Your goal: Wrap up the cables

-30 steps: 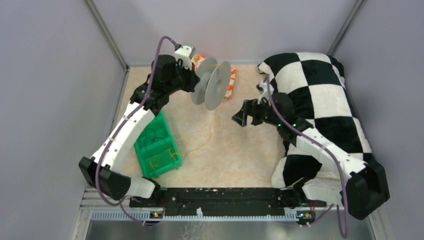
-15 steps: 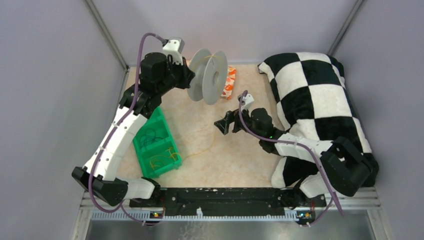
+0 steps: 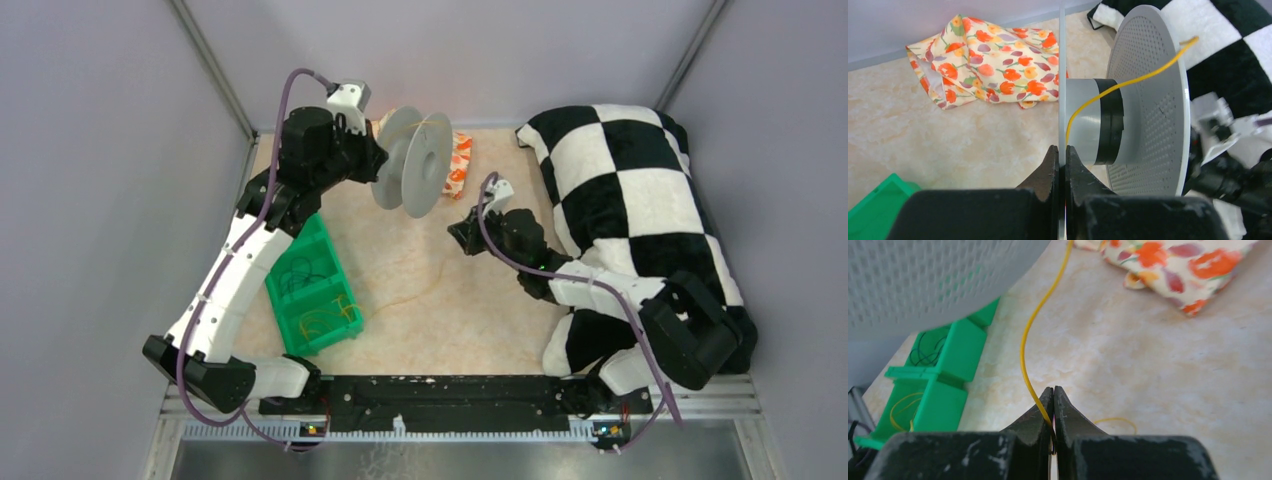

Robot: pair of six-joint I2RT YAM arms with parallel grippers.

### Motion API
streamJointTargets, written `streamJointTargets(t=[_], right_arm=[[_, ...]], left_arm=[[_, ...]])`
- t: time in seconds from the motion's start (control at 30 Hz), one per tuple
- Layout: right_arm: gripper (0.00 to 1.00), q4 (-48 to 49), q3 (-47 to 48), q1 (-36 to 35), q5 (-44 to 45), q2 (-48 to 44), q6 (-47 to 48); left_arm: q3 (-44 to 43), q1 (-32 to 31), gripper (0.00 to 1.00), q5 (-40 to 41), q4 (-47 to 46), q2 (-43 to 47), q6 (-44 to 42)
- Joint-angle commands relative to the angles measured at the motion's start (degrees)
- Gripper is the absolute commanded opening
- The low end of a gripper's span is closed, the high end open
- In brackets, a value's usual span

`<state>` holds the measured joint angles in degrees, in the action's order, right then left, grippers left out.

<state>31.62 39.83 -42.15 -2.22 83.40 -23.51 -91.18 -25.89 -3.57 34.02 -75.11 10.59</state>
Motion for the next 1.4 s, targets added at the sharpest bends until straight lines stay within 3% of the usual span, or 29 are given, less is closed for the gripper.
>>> streamJointTargets(t=[0.0, 0.37, 0.5, 0.73, 1.0, 1.17, 1.37], right_arm=[[0.0, -5.32, 3.6, 6.21, 3.84, -9.11, 3.1], [0.0, -18.5, 14.33, 17.86, -0.04, -11.07, 7.46], [0.0, -20.78, 15.35, 19.43, 0.39, -9.65, 6.74], [0.0, -20.1, 11.03, 20.45, 4.92, -13.07, 3.41], [0.0, -21.13, 7.16, 21.13, 7.89, -16.39, 2.34], [0.0, -20.65, 5.31, 21.41, 5.64, -16.33, 2.05], [0.0, -19.04, 2.81, 21.29, -0.45, -16.47, 0.56]], left_arm=[[-0.65, 1.19, 0.0, -4.37, -1.17, 2.57, -3.17], [9.35, 1.46, 0.0, -18.88, 1.35, 7.5, -12.88], [10.19, 1.46, 0.0, -18.83, 1.26, 8.53, -13.61], [9.25, 2.33, 0.0, -14.68, 0.64, 8.17, -12.35], [8.94, 6.13, 0.0, -17.61, -2.94, 9.06, -10.77], [9.25, 9.78, 0.0, -24.13, -7.56, 8.97, -5.91], [11.22, 10.42, 0.0, -23.32, -15.41, 8.79, 1.16]])
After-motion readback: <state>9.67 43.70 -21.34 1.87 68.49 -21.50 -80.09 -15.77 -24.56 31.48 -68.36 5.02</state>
